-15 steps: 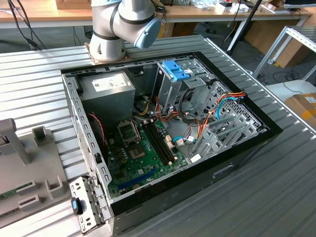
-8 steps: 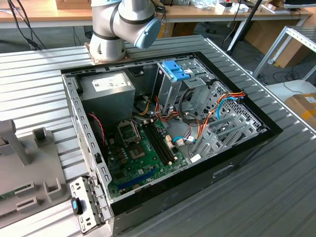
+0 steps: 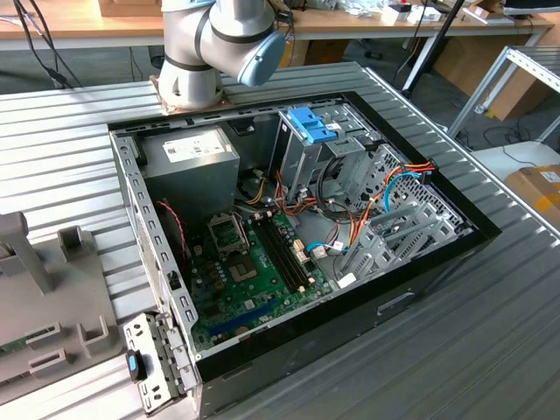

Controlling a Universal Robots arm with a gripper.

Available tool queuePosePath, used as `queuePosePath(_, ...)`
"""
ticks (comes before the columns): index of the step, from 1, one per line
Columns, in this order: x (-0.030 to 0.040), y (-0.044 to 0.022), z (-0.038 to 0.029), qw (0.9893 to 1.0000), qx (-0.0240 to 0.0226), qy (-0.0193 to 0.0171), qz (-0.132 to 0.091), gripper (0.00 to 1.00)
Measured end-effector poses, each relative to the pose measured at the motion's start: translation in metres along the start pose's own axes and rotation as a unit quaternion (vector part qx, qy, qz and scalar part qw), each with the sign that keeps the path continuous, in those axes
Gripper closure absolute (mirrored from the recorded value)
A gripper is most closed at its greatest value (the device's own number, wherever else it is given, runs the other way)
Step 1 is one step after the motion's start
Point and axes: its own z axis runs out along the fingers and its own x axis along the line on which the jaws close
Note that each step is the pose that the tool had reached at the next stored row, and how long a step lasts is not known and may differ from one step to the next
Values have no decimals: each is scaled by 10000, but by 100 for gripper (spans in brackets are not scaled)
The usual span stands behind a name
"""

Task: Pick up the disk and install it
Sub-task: 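Pick up the disk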

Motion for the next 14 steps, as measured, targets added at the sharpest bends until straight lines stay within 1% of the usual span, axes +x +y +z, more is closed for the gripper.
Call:
queuePosePath(2, 0, 0, -2, 10000, -5, 0, -63, 63)
queuePosePath(3, -1, 0, -14, 10000, -7, 0, -80, 63)
queuePosePath(5, -7, -1, -92, 10000, -7, 0, -82, 63)
queuePosePath(6, -12, -1, -145, 10000, -6, 0, -82, 63)
queuePosePath(7, -15, -1, -178, 10000, -6, -1, -83, 63)
queuePosePath(10, -15, -1, -184, 10000, -4, -1, -83, 63)
queuePosePath(13, -27, -1, -325, 10000, -5, 0, -83, 63)
queuePosePath(14, -38, -2, -453, 10000, -5, 0, -83, 63)
